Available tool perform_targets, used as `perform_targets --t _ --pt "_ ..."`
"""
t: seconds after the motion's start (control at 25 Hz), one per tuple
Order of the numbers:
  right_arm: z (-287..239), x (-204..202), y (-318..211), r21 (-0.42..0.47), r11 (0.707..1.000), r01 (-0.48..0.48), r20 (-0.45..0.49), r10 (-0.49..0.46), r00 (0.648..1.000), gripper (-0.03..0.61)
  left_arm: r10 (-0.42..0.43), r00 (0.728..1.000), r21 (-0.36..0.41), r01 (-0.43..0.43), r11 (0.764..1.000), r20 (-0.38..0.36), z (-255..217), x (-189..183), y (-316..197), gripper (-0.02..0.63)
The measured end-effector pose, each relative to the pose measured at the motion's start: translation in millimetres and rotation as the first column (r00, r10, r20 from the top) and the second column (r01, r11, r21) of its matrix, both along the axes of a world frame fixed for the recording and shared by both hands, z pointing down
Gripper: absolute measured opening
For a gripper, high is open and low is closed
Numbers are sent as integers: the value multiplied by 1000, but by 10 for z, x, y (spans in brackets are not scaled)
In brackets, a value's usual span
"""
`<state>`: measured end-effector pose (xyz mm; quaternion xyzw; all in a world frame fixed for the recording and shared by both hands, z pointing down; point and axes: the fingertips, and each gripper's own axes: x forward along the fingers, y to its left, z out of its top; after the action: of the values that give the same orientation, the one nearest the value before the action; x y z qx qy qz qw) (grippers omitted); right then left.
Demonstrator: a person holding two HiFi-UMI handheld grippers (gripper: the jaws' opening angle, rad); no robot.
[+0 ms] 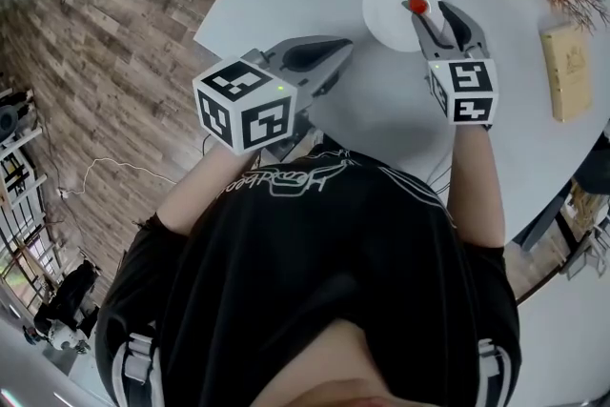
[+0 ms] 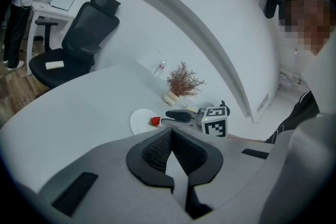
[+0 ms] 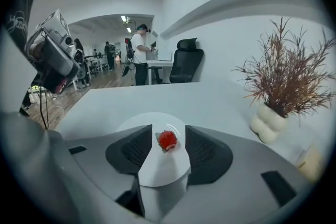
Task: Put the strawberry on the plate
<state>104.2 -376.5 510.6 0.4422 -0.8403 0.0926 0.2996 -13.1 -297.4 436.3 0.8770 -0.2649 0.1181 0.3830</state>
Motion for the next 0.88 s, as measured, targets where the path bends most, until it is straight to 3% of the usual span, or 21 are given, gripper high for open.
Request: perform_targets --t 0.4,0.88 --pt "-854 -17 585 153 987 -50 59 41 997 163 26 999 68 -25 997 -19 -348 -21 440 6" --pt "-1940 -42 1794 318 931 -182 226 112 968 161 96 994 226 -83 971 -45 -1036 -144 1209 6"
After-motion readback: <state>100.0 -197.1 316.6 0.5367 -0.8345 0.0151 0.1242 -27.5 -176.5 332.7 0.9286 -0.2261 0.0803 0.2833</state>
